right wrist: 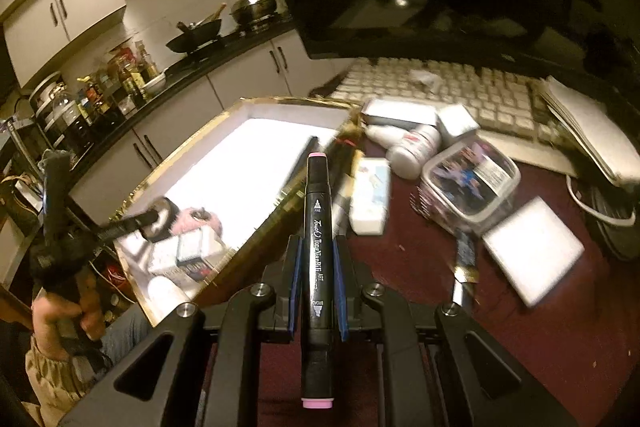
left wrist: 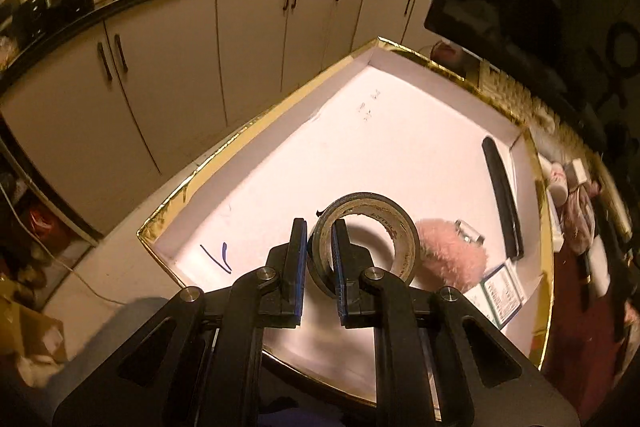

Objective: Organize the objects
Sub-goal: 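Carry the tape roll and black marker over the white tray, then lower the tape roll and marker into the tray, open both grippers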

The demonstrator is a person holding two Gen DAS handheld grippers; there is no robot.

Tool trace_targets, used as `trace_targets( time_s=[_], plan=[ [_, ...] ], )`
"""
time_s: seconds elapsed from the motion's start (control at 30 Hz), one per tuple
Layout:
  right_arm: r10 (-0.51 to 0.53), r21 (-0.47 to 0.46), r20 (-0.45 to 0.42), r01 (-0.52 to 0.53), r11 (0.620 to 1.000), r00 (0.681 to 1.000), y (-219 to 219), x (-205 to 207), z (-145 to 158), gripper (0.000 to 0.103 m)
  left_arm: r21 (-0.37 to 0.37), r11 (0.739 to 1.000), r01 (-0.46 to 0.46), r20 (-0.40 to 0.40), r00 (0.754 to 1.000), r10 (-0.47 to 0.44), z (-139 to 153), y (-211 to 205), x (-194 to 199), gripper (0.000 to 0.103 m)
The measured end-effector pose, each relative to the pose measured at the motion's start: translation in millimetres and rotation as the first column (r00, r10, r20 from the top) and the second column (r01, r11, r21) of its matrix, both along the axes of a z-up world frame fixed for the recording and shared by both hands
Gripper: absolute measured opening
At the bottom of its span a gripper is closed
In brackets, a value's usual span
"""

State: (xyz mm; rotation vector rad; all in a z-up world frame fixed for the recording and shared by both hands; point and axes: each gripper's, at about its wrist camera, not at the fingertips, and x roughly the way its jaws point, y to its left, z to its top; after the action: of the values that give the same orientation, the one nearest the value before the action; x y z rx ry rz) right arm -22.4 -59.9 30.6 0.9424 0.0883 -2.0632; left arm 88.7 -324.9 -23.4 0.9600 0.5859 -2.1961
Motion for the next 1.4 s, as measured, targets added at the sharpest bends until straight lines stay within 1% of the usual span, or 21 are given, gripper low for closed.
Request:
trace_targets(
  time_s=[0.13,0.2,0.3,0.4,0.5,0.63,0.77,0.97,1.13,1.3,1.4],
  plan=[
    [0.041,-0.001,-0.002,-0.041,0.999,0.999,-31.2,0.0,5.2,0.013,0.011,0.999,0.041,-0.006,0.999,-0.041,1.5,8.3,-4.9,0.012],
    [0.067,-0.001,0.01,-0.067,0.998,0.998,-47.5,-1.0,5.2,0.013,-0.012,0.997,0.07,0.019,0.997,-0.07,0.9,17.6,-10.3,0.012],
    [0.082,-0.016,0.025,-0.082,0.997,0.996,-65.1,-2.3,6.5,0.013,-0.042,0.995,0.091,0.06,0.994,-0.089,-0.1,23.3,-16.2,0.012],
    [0.085,-0.044,0.068,-0.082,0.996,0.994,-83.9,-11.2,5.4,0.013,-0.035,0.994,0.108,0.066,0.992,-0.105,-0.6,21.6,-15.1,0.012],
    [0.079,-0.067,0.128,-0.07,0.995,0.989,-107.1,-26.2,-2.1,0.013,-0.041,0.993,0.109,0.07,0.992,-0.106,-1.3,21.6,-15.0,0.012],
    [0.052,-0.064,0.193,-0.041,0.997,0.98,-124.5,-44.7,-18.5,0.013,-0.044,0.992,0.118,0.075,0.991,-0.115,-1.7,21.4,-15.2,0.012],
    [0.034,-0.055,0.261,-0.02,0.998,0.965,-131.7,-56.3,-37.4,0.013,-0.043,0.991,0.125,0.077,0.99,-0.121,-1.2,20.4,-14.1,0.012],
    [0.036,-0.025,0.213,-0.032,0.999,0.976,-132.4,-49.8,-39.1,0.013,-0.046,0.991,0.127,0.081,0.989,-0.123,-1.1,21.2,-13.9,0.012],
    [0.036,0.043,0.11,-0.041,0.998,0.993,-131.9,-36.7,-39.0,0.013,-0.056,0.987,0.15,0.101,0.984,-0.144,-1.5,22.2,-14.8,0.012],
    [0.043,0.09,0.044,-0.047,0.995,0.998,-129.7,-23.9,-40.3,0.013,-0.082,0.982,0.172,0.13,0.978,-0.16,-2.0,30.6,-16.7,0.013],
    [0.056,0.106,0.033,-0.059,0.993,0.998,-125.6,-16.4,-40.7,0.013,-0.093,0.977,0.193,0.142,0.974,-0.179,-1.9,33.7,-17.7,0.013]
  ],
)
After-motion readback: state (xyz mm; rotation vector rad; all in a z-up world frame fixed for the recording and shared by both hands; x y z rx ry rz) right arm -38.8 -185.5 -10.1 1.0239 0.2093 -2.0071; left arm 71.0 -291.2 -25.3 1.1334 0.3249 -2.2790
